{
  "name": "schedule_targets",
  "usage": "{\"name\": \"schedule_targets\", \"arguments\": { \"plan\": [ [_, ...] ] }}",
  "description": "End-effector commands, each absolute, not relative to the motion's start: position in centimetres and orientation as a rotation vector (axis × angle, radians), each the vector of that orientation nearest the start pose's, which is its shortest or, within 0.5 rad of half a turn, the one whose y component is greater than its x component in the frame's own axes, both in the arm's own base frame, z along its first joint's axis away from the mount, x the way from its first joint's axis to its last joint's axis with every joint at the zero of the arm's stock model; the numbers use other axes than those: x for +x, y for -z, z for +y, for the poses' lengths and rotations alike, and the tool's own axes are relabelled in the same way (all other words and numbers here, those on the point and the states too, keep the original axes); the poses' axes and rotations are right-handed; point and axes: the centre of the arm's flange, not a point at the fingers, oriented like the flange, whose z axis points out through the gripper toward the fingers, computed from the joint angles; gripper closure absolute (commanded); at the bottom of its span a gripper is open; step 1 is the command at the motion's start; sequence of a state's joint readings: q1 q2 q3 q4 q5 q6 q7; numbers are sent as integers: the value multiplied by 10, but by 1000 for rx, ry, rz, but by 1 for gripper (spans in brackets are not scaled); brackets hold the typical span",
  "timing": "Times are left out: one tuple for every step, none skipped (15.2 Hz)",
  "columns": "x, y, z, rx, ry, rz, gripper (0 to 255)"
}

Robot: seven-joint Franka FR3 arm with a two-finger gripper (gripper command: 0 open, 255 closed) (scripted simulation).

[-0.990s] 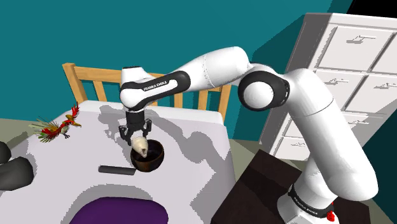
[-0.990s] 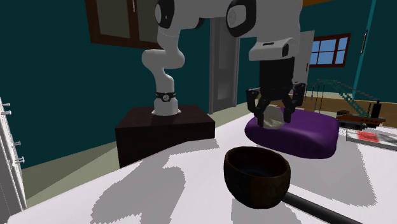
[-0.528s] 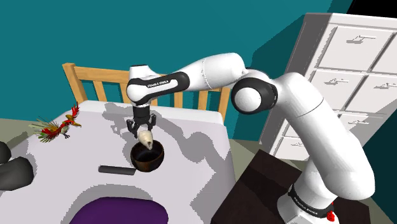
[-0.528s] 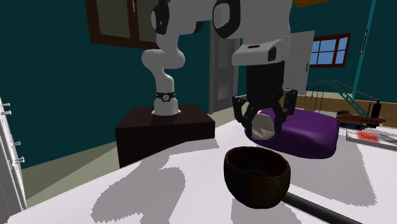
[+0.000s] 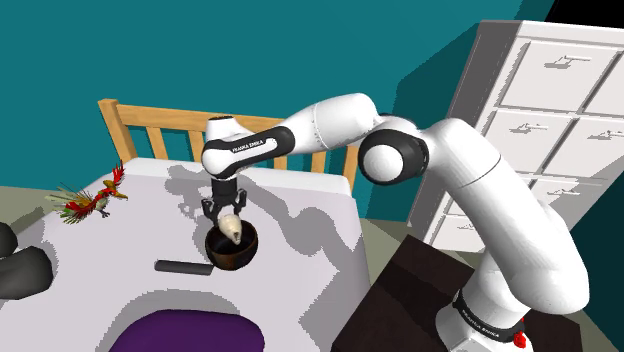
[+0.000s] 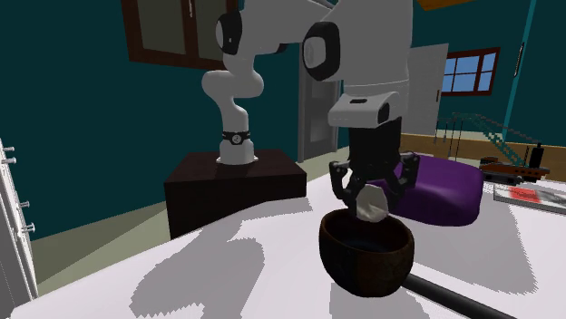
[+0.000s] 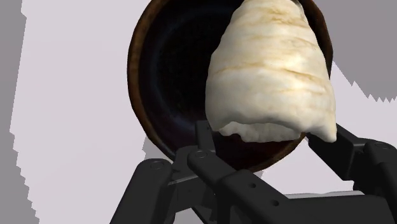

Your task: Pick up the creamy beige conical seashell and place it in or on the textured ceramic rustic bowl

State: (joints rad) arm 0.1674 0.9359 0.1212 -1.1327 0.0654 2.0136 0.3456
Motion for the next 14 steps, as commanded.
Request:
{"name": "schedule_targets", "arguments": {
  "plan": [
    [738,-224,195,-2997,-143,200,255],
    [738,-219,195,-2997,-143,200,255],
    [738,-215,195,-2997,-143,200,255],
    [738,-215,195,-2997,-143,200,255],
    [738,-215,195,-2997,-143,200,255],
    [738,-215,195,-2997,-143,200,255],
    [738,-215,195,-2997,-143,200,255],
    [738,-215,195,-2997,-143,200,255],
    [738,-215,195,-2997,-143,200,255],
    [738,-215,195,-2997,-143,200,255],
    [738,-215,195,-2997,-143,200,255],
    [738,-215,195,-2997,-143,200,0],
    [738,-215,195,-2997,-143,200,0],
    [738,-215,195,-2997,-143,200,0]
  ]
}}
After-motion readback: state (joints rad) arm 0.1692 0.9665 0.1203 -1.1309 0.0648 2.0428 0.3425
